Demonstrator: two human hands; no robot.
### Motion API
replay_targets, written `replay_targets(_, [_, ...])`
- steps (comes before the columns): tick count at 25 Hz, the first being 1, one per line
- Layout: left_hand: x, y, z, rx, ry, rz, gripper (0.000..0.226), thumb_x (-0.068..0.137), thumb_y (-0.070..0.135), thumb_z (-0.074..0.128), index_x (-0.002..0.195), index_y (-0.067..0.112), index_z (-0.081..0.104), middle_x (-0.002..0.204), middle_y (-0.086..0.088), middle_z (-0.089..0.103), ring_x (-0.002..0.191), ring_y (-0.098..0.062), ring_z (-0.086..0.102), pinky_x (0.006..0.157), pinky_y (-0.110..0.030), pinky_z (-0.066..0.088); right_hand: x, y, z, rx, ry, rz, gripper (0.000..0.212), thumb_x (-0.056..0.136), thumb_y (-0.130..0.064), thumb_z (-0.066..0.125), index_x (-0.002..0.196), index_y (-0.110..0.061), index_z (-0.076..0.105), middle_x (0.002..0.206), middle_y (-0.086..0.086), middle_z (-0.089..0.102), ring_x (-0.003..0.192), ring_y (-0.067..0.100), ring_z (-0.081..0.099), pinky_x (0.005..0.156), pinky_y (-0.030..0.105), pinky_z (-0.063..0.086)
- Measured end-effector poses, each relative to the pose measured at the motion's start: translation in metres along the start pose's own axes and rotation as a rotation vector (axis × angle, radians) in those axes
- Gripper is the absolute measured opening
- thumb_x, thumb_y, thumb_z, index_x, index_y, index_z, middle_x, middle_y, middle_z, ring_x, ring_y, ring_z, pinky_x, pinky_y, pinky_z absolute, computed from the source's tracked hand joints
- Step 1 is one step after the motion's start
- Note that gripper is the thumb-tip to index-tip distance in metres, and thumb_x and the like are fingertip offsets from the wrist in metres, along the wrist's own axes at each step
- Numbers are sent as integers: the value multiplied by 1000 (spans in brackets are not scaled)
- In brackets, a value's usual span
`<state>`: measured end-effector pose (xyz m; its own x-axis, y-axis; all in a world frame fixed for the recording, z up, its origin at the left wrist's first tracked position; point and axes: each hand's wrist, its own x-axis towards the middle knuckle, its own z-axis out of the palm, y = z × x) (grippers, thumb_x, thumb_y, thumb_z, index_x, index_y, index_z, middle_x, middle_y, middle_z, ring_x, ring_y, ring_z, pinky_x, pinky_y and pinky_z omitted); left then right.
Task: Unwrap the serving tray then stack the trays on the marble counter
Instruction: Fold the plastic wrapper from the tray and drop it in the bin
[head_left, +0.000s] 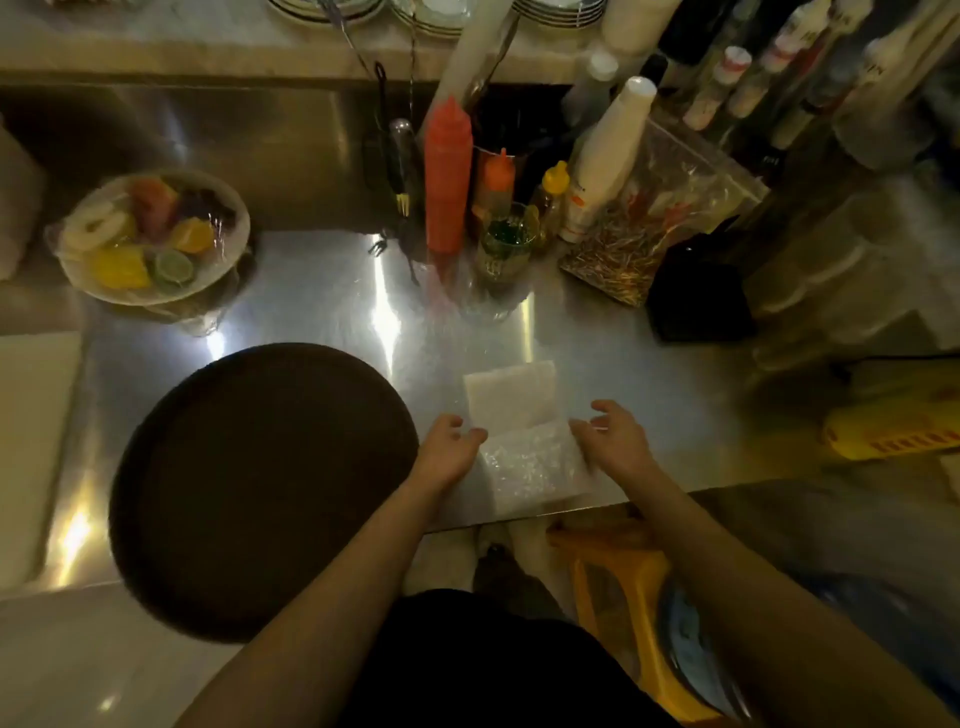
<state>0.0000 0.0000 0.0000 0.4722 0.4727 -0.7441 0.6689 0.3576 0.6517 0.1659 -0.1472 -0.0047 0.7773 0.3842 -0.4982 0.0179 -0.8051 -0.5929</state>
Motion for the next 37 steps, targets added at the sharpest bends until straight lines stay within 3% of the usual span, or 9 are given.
replay_targets(3, [4,3,21,-53,95,-74,53,89,23,60,137,9,40,113,-10,56,99,-28,59,91,-43,51,17,11,-9,-25,-85,28,45,90,-28,62,130,-10,52,124,18,62,110,34,59,94,43,50])
replay_targets(8, [0,10,47,-221,246,-135,40,89,11,61,124,7,45,120,-14,55,97,-28,60,87,-46,55,29,19,-10,-10,-241,0,31,88,-27,65,114,-11,61,109,11,66,97,28,62,88,40,53])
replay_targets(11, [2,9,51,-293,297,-186,44,91,9,59,132,3,44,122,-19,55,100,-34,62,80,-47,55,35,20,-9,50,-296,8,28,89,-29,63,113,-14,61,103,3,59,93,21,58,89,40,52])
replay_targets(15, [-11,11,56,-429,279,-184,30,92,0,55,122,-5,57,88,-14,62,69,-19,60,52,-24,55,39,16,-15,198,-363,43,7,90,-22,63,84,-20,65,85,-5,63,76,12,61,65,22,51])
replay_targets(17, [-17,14,56,-449,278,-150,26,92,-2,53,117,-5,61,85,-12,62,69,-19,60,53,-24,54,40,11,-20,270,-376,43,7,91,-16,62,92,-16,69,87,0,65,74,11,61,59,19,50])
replay_targets(23, [-34,13,36,-548,239,-31,26,92,-2,52,115,1,61,104,-15,64,79,-22,68,60,-28,58,46,-17,-28,364,-501,-12,19,92,-14,62,109,-8,66,103,14,65,84,26,63,69,33,53])
replay_targets(28, [-48,4,9,-654,240,80,19,92,2,55,106,7,67,109,-14,66,85,-23,71,67,-31,59,36,-37,-27,438,-636,-47,19,91,-15,63,105,-27,65,105,4,68,86,21,70,56,24,56])
replay_targets(33, [-67,-6,-27,-730,245,140,20,90,6,59,106,10,71,113,-15,69,93,-25,73,72,-33,58,18,-64,-15,506,-706,-80,23,87,-10,66,98,-30,71,93,4,76,77,21,75,57,27,56])
replay_targets(37, [-87,-9,-62,-744,176,252,30,88,7,61,117,16,67,113,-9,71,98,-26,71,72,-32,58,-3,-86,-10,507,-799,-199,31,81,-15,71,103,-38,71,95,3,76,83,25,74,64,30,57])
